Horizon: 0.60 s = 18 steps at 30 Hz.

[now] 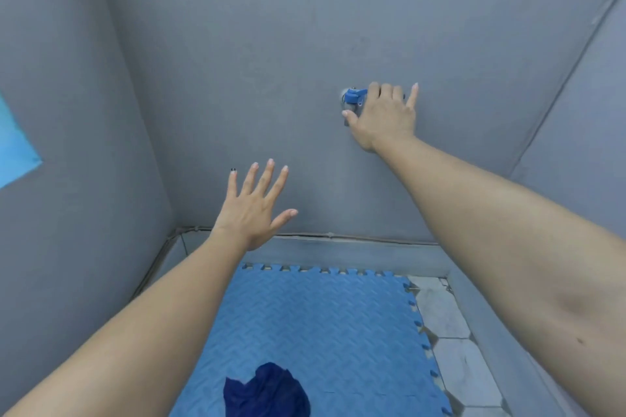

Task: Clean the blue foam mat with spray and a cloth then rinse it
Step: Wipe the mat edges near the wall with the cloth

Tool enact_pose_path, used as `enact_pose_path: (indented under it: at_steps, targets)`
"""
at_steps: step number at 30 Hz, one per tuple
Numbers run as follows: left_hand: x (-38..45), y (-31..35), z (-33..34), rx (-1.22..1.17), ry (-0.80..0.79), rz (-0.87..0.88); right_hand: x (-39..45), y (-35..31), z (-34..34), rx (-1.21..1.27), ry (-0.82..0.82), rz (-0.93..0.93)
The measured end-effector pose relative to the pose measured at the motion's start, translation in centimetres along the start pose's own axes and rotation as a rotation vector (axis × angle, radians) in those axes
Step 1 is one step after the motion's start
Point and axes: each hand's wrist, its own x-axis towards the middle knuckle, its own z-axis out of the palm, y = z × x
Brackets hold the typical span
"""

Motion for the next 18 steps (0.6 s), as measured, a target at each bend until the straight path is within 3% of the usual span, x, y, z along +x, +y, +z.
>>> enact_pose_path:
  at_steps: [5,18]
  targets:
    - [-0.9,0.3,1.0,-0.002,-0.041,-0.014,-0.1,-1.9,0.2,-0.125,0.021,0.094]
    - [-0.6,2.7,3.5,-0.09,-0.098,-0.016,-0.1,-1.7,0.9,-0.136,0.088,0.059]
